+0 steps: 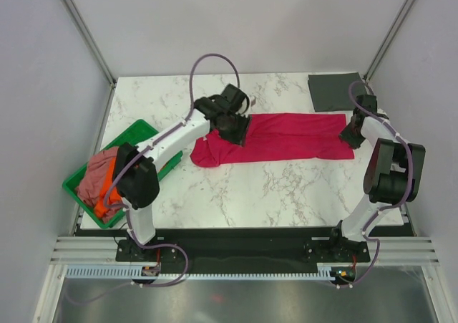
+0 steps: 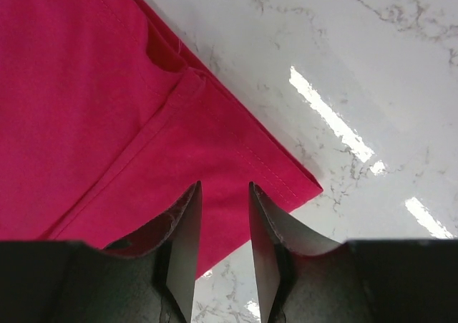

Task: Fold and stack the t-shirts
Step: Fold the tshirt

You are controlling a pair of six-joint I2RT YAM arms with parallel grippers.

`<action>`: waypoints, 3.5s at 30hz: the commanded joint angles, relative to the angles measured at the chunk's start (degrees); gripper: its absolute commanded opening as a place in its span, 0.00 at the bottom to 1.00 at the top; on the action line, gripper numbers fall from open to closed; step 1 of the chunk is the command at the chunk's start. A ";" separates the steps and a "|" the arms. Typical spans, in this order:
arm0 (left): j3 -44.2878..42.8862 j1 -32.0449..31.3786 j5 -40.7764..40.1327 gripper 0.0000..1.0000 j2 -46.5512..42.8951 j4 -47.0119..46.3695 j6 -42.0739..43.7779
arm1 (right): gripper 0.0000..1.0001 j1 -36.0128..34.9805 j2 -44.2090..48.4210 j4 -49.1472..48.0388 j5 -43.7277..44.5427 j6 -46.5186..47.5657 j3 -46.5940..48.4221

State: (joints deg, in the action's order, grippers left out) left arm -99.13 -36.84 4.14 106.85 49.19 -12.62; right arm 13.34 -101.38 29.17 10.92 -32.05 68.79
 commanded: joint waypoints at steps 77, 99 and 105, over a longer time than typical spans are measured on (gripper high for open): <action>34.00 39.83 23.98 0.51 -25.20 -22.12 -22.71 | 0.54 -54.56 -27.63 -23.63 -13.03 53.41 30.52; 36.99 39.83 21.97 0.51 -24.14 -23.96 -22.01 | 0.00 -56.76 -25.62 -32.23 0.15 52.62 27.89; 37.26 39.83 21.70 0.52 -23.97 -24.14 -21.74 | 0.00 -56.32 -24.12 -34.61 3.84 50.26 27.27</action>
State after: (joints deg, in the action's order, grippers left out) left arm -62.15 3.03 26.83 83.24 27.20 -34.11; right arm -43.27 -129.93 -0.86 11.44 20.45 95.94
